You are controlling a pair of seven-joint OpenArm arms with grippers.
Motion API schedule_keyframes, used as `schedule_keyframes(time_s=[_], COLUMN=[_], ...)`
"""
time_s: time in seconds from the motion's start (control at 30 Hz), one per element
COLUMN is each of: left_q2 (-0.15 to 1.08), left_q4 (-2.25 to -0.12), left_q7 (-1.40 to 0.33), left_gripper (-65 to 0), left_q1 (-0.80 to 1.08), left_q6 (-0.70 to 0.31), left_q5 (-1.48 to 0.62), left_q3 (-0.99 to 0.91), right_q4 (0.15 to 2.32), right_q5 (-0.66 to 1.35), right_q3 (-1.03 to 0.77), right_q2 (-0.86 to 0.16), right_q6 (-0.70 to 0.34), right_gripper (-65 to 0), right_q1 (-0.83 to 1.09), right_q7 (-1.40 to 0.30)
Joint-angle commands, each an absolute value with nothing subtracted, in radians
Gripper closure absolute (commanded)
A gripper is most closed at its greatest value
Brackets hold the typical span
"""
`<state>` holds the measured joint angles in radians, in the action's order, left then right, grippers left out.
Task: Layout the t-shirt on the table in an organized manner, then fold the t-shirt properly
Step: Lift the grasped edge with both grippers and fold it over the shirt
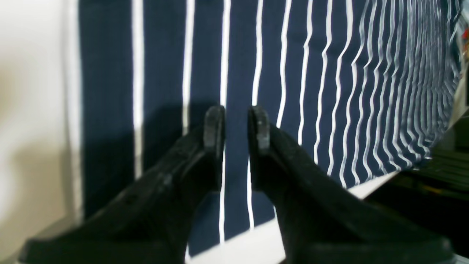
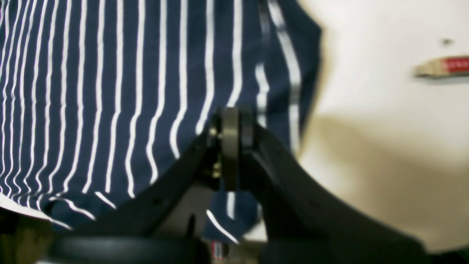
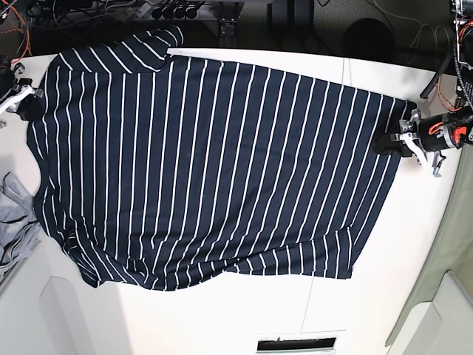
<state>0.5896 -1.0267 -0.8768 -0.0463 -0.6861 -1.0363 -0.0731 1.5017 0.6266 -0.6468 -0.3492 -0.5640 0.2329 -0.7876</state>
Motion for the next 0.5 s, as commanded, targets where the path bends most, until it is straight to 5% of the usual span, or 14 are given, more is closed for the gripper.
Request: schedule_keyframes(time_s=[0.0,0.47], left_q2=[0.596,0.507], left_q4=[-1.041,-1.031], left_q7=[-0.847,-0.682], left_gripper=[-12.1,-12.0], left_q1=[-0.064,-0.045], left_q6=[-0.698,-0.698], left_q5=[-1.025,-0.764], left_q3=[-0.081,-0.081], right_q4=[1.488,1.041], right_q5=[0.611,0.374], right_q3=[-0.634,-0.353], right_q2=[-0.369,-0.369], right_q6=[-0.572,-0.564], right_gripper=[0.0,0.0], right_q1=[0.223,-0.097], right_q7=[-0.762,-0.603])
